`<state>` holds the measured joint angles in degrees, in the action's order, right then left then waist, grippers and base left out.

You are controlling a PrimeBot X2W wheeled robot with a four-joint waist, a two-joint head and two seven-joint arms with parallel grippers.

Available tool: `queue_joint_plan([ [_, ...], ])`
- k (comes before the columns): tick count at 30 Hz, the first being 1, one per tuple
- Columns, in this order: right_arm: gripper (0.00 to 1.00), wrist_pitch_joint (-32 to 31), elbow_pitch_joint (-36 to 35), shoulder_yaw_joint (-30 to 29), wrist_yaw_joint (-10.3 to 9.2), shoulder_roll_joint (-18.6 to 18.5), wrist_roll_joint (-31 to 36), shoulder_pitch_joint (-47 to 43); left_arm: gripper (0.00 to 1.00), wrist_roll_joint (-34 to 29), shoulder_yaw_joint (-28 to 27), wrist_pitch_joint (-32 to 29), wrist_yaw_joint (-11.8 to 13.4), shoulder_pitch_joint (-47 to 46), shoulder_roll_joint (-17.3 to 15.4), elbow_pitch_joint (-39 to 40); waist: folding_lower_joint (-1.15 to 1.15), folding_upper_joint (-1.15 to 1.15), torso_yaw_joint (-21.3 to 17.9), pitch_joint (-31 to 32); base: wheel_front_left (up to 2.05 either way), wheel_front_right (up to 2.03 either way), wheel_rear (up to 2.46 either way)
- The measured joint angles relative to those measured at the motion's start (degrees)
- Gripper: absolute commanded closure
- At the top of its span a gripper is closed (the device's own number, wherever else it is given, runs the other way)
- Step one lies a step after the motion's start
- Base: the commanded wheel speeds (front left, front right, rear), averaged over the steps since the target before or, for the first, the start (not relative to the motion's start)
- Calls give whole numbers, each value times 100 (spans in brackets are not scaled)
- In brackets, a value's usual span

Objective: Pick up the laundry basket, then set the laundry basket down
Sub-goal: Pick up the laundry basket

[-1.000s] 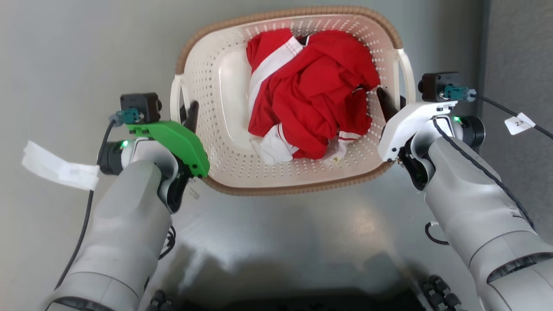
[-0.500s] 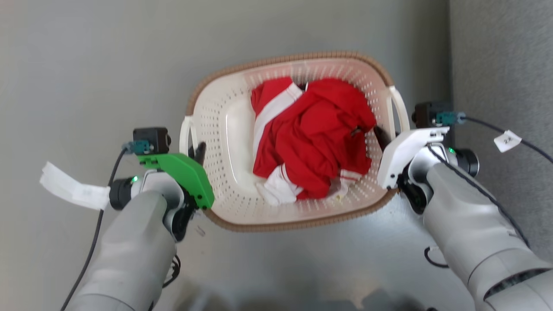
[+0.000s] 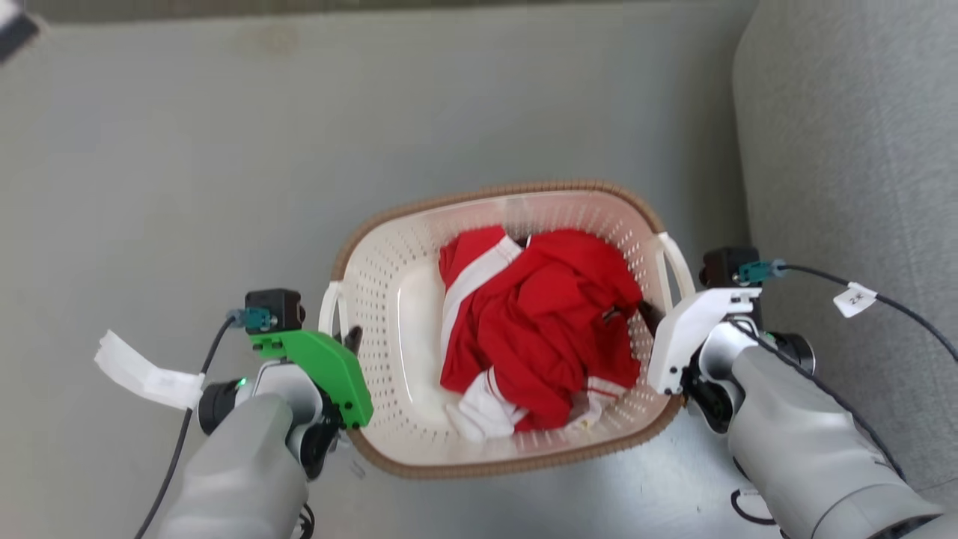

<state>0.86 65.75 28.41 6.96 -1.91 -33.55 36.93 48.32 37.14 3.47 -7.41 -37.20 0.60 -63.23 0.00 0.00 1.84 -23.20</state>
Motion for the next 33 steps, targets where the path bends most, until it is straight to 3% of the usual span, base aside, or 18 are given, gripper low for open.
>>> queue_joint_plan([
  [22,100,-859,-110,760,-70,-4,-747,-1059,100,294,390,-751,-13,857,10,-380,0,0,40,1794,0,0,0],
  [33,100,-1104,-91,877,-98,-9,-890,-1046,100,354,420,-1000,-14,851,10,-449,0,0,12,2169,0,0,0],
])
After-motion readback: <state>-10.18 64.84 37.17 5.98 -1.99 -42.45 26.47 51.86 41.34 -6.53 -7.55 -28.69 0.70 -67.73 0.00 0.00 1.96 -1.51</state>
